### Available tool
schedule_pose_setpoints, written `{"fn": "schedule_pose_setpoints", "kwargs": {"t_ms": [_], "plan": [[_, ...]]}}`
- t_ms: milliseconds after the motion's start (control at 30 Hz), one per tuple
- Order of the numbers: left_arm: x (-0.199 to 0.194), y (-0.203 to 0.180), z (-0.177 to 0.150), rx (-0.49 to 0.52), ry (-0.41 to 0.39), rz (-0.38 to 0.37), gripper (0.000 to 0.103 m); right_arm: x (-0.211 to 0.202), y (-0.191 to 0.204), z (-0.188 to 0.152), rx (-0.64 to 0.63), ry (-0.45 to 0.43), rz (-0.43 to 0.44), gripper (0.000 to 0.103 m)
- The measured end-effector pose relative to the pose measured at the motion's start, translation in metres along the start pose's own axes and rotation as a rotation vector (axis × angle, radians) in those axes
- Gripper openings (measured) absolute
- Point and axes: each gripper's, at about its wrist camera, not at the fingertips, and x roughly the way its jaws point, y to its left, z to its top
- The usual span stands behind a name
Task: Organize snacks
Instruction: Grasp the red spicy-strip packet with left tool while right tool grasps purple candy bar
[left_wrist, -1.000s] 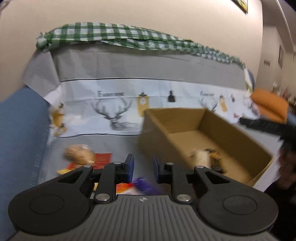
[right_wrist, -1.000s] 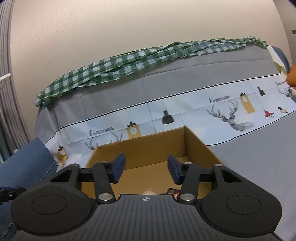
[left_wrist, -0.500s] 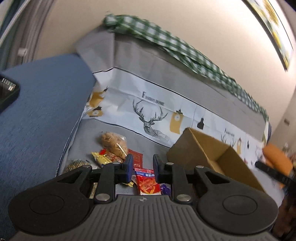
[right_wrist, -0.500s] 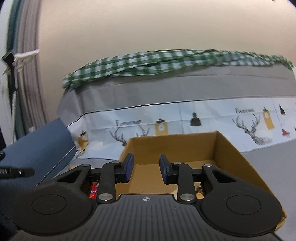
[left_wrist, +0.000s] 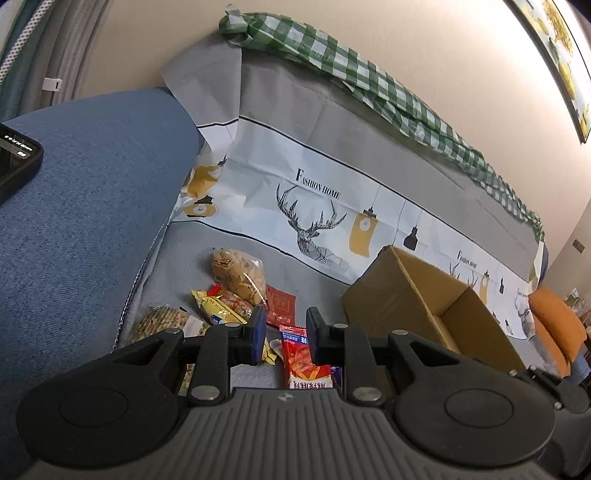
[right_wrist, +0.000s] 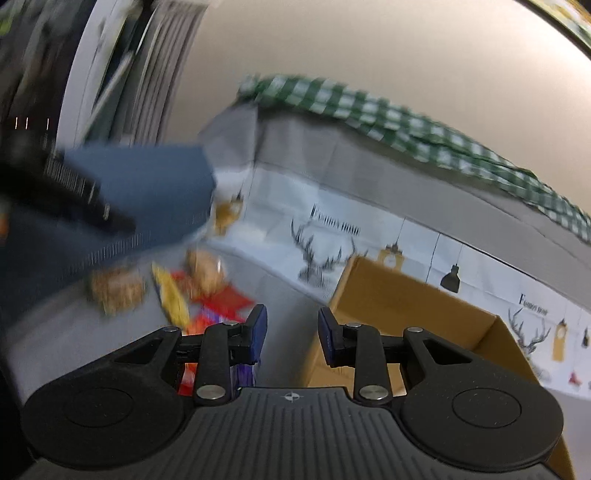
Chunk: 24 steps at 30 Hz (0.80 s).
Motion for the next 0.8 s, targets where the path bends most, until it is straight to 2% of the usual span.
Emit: {"fn": "schedule_pose_setpoints", "kwargs": {"t_ms": [133, 200, 367, 500, 533, 600, 667, 733, 800], "plan": [[0.008, -0.002, 0.000, -0.001, 0.022, 0.004, 0.025, 0.009, 0.009, -0.006, -0.063, 0.089, -0.045, 0.030], [0.013, -0.007, 0.000, 0.017, 0.038, 0.005, 0.026, 0.015, 0.006, -0.010, -0.059, 0.135, -0.089, 0.024], [0.024, -0.021, -0.005, 0.090, 0.087, 0.009, 0.027, 0.016, 0.003, -0.013, -0.049, 0.151, -0.113, 0.024], [0.036, -0.027, -0.009, 0.120, 0.135, -0.004, 0.035, 0.019, 0.003, -0.012, -0.047, 0.154, -0.125, 0.024], [0.038, -0.028, -0.009, 0.124, 0.140, -0.007, 0.036, 0.017, 0.004, -0.012, -0.049, 0.136, -0.119, 0.024], [0.045, -0.030, -0.011, 0.132, 0.156, -0.016, 0.037, 0.003, 0.008, -0.009, -0.059, 0.043, -0.059, 0.024], [0.053, -0.034, -0.013, 0.143, 0.176, -0.017, 0.037, -0.007, 0.021, -0.010, -0.120, -0.023, -0.022, 0.024], [0.064, -0.039, -0.017, 0.162, 0.202, -0.013, 0.038, -0.008, 0.034, -0.013, -0.173, -0.019, 0.028, 0.024], [0.078, -0.046, -0.022, 0.191, 0.230, -0.004, 0.047, -0.002, 0.039, -0.015, -0.173, 0.014, 0.060, 0.024]]}}
